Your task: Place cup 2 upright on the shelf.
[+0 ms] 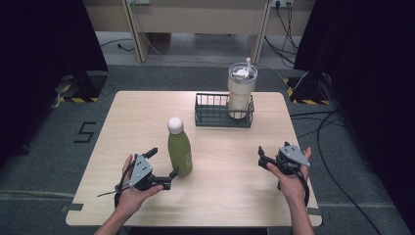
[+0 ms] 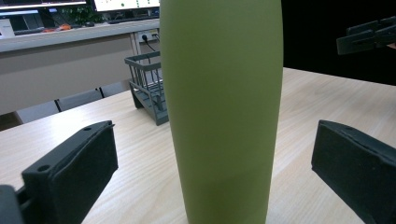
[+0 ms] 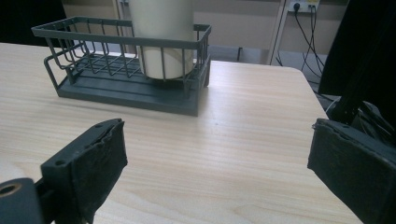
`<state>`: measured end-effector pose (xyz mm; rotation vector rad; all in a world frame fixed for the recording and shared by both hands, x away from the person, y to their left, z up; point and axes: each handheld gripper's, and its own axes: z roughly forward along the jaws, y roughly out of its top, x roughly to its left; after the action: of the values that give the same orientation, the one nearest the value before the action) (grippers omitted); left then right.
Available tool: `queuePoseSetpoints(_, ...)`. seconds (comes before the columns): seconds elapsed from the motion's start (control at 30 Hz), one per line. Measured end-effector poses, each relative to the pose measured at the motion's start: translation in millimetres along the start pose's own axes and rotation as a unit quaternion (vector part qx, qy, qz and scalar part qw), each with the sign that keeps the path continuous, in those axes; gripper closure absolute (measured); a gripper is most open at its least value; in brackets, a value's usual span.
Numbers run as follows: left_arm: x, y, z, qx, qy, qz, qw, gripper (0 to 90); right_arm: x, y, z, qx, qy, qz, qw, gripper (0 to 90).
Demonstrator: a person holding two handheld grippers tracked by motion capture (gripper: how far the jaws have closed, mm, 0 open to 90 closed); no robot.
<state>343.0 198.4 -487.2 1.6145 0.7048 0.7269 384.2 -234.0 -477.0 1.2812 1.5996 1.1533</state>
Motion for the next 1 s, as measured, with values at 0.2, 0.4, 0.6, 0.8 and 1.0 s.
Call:
queuePoseSetpoints(0.2,-1.7,2.6,10.8,-0.002,-0.007,0.000,1.0000,0.0,-1.2,-0.2,0.5,0.002,-0.001,0.001,1.0000,3.8)
queuePoseSetpoints(0.4,-3.5,4.8,20.6,-0.004,-0.011,0.000,0.9999,0.0,-0.8,0.3,0.0,0.001,-0.001,0.002,1.0000,4.0)
queuePoseSetpoints(0.6,-3.7,9.6,31.0,-0.008,-0.015,0.000,0.9999,0.0,-1.1,0.9,-0.2,0.002,0.001,0.002,1.0000,4.3)
queuePoseSetpoints(0.8,-2.8,13.6,37.5,-0.012,-0.017,0.001,0.9998,0.5,-1.1,0.4,0.2,0.003,0.001,0.003,1.0000,4.6)
queuePoseSetpoints(1.0,-2.7,17.3,43.7,-0.019,-0.017,0.006,0.9997,4.7,-0.3,-0.4,1.2,0.007,0.002,0.003,1.0000,4.9)
